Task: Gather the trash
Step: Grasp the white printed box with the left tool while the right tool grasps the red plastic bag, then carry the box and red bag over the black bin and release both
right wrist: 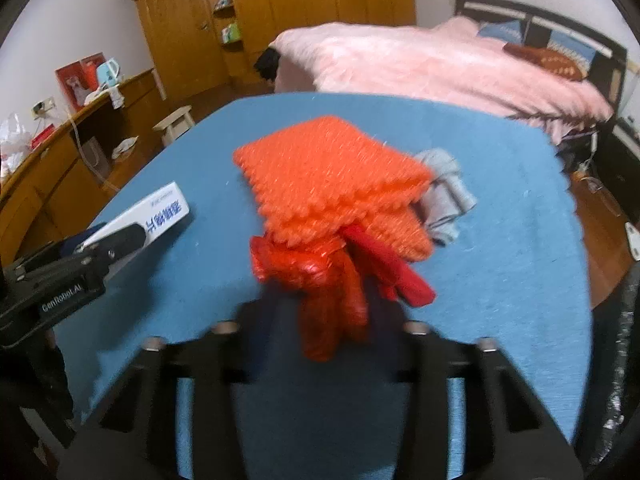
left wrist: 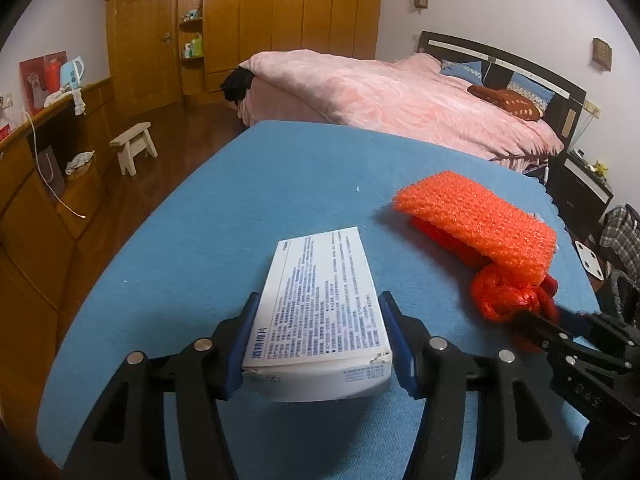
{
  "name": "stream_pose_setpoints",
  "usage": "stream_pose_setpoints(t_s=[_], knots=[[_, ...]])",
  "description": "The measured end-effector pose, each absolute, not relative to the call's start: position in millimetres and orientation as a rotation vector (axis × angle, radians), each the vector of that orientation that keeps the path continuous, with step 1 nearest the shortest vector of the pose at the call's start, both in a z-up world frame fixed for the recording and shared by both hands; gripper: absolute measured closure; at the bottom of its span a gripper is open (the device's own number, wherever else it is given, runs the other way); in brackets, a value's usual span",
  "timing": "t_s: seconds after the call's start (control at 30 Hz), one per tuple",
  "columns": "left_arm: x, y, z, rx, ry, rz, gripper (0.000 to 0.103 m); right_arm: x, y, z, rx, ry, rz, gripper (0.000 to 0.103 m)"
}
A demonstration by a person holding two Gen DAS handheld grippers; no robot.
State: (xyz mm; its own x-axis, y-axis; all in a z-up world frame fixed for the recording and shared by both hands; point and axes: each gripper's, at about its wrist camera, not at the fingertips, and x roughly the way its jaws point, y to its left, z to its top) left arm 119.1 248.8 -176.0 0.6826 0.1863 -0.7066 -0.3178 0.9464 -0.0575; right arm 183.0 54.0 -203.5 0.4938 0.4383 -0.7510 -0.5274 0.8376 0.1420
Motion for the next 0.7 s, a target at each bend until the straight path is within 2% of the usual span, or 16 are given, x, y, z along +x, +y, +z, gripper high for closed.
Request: stream_pose_setpoints(t_s=[0.13, 0.7], knots=[[118, 245, -173, -0.181, 0.762, 0.277, 0.045, 175, 47, -199, -0.113, 0.864, 0.615, 0.087], [106, 201, -141, -0.158, 0.702, 0.187, 0.045, 150, -16, -162, -0.047, 0.817, 0.566, 0.087]])
